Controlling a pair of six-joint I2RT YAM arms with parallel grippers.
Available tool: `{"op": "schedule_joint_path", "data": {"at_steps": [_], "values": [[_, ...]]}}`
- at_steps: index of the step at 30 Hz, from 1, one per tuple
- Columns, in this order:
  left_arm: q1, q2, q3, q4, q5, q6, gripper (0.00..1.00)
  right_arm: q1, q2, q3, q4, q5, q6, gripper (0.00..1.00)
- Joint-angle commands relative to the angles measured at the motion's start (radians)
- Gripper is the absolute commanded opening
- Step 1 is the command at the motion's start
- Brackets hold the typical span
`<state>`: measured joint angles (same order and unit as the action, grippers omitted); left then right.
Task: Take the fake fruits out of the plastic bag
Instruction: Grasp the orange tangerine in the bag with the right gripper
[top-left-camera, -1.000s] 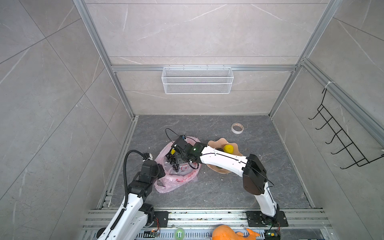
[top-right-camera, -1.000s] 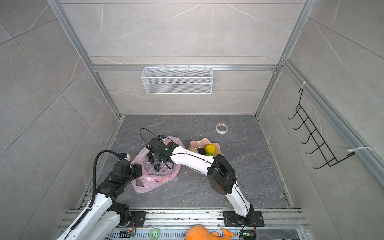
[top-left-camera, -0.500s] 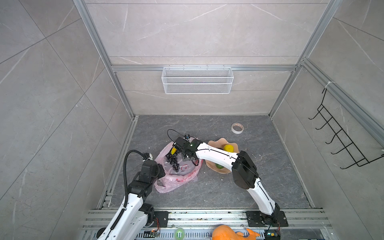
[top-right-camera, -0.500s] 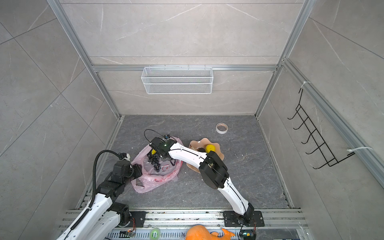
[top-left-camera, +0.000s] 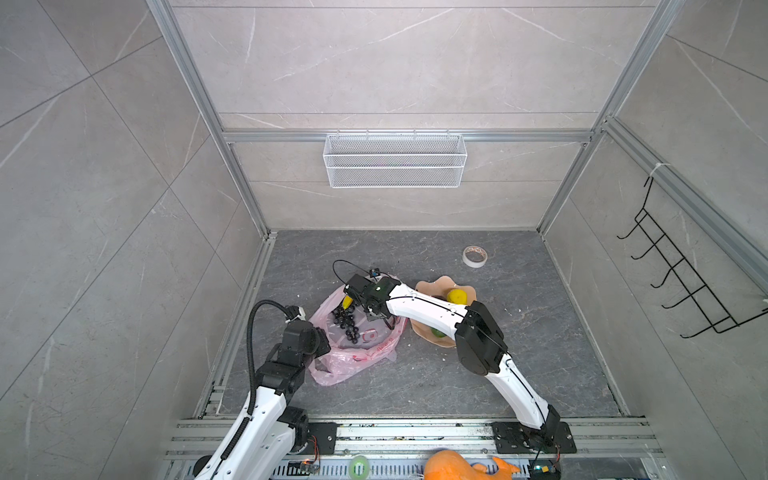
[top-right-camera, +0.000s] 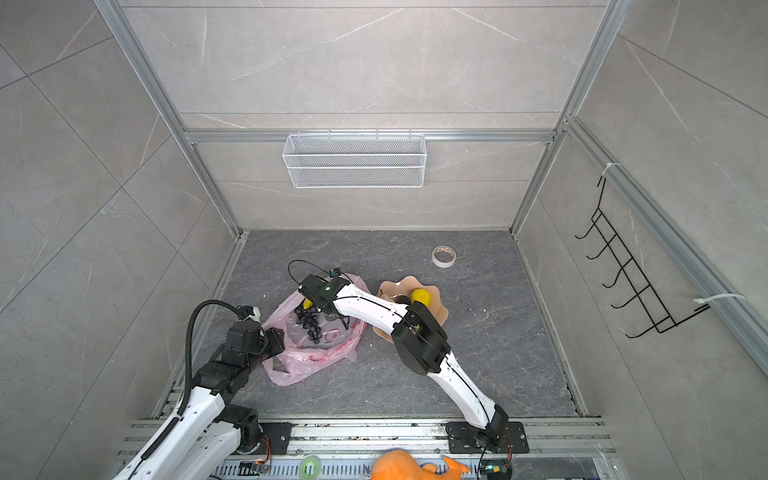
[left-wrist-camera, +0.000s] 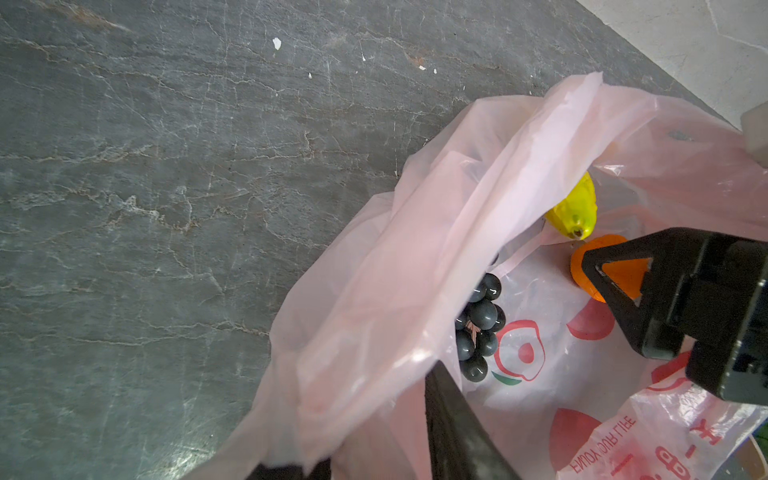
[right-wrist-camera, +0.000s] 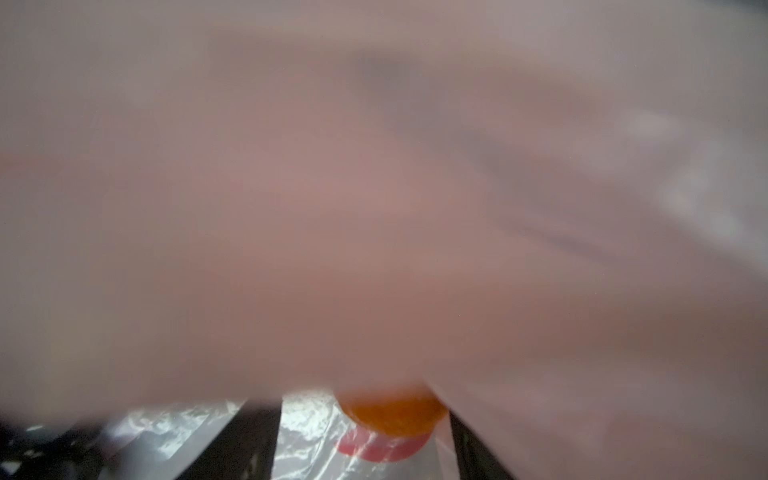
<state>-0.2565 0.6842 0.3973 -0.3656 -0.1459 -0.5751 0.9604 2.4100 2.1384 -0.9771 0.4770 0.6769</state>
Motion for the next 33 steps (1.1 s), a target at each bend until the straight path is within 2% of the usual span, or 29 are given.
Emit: {"op": "schedule_joint_path", "data": {"at_steps": [1,6,16,21,33], "values": [[-0.001,-0.006,-0.002,0.027,0.014,0.021,0.38,-0.006,0.045,0.055,-0.084,0.059,-0.014,0.7],[-0.001,-0.007,-0.001,0.027,0.014,0.021,0.38,-0.008,0.082,0.102,-0.097,0.053,-0.026,0.71],[-0.001,-0.002,0.0,0.029,0.013,0.021,0.38,-0.003,0.106,0.126,-0.098,-0.006,-0.042,0.67],[0.0,-0.003,0.0,0.028,0.012,0.021,0.38,0.02,0.088,0.105,-0.048,-0.088,-0.069,0.69],[-0.001,-0.006,-0.002,0.027,0.013,0.021,0.38,0.028,0.117,0.138,-0.049,-0.06,-0.087,0.65]]}}
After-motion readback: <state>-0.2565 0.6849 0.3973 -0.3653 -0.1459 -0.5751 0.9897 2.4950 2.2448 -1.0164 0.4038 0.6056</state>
